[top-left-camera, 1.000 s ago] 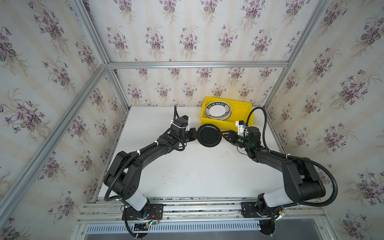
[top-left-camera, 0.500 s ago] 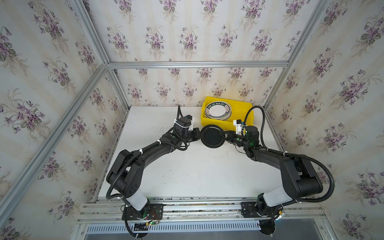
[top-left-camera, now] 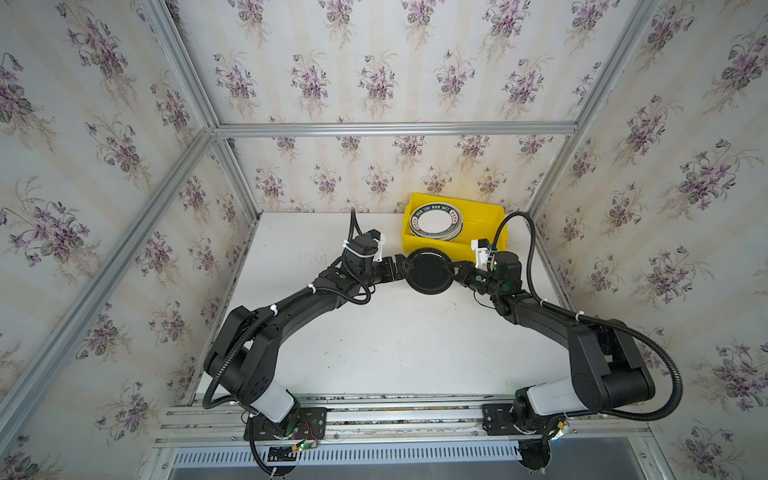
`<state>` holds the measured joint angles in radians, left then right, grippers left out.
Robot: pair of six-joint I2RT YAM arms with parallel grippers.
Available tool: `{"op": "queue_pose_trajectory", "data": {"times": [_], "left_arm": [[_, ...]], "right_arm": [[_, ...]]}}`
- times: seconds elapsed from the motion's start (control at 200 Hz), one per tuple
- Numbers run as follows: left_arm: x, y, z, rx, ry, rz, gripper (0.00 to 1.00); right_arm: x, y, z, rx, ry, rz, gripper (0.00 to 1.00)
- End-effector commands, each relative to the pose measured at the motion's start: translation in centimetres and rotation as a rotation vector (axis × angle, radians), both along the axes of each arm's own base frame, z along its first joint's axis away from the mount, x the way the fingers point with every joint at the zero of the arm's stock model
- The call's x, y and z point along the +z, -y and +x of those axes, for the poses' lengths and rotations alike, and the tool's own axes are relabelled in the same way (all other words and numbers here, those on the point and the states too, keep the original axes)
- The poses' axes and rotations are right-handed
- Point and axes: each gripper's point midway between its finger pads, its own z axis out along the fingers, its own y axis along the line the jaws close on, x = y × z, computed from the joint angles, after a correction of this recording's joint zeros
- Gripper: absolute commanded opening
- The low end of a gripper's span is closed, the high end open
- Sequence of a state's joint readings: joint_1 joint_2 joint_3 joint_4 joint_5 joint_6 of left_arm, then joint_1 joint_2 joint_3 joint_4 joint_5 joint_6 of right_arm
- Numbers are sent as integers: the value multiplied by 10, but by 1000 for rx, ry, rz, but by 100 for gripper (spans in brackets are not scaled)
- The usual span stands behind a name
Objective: Place the plates into the plastic bin on the countertop
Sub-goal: 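Hold the black plate with left gripper while right gripper grasps its rim, then carry the black plate with right gripper into the bin while left gripper releases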
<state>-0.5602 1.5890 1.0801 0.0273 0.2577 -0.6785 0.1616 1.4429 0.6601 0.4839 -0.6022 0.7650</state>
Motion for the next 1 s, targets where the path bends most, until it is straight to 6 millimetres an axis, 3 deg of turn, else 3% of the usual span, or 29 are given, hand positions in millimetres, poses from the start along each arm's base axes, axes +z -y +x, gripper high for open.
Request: {"op": "queue_pose_trajectory", "data": {"times": [0.0,0.23,0.435,0.6,0.84,0.995], "left_arm": [[1,-4,-1,6,17,15,99],[1,-14,-15,-8,39,34,100],[-32,-35,-34,-5,46,118,100],[-42,-41,-47,-51,125,136,100],[-34,-34,-56,-108,162,86,100],[-33,-36,-57,-97,171,83,100]], "right_arm": [[10,4,1,-21,36,-39,0],[14,14,-4,-59,34,-89,0],[21,23,-6,-92,36,-158,0],[24,32,4,-98,20,-282,0],[50,40,49,-120,36,-405,0],[45,47,91,-176,3,-421,0]]}}
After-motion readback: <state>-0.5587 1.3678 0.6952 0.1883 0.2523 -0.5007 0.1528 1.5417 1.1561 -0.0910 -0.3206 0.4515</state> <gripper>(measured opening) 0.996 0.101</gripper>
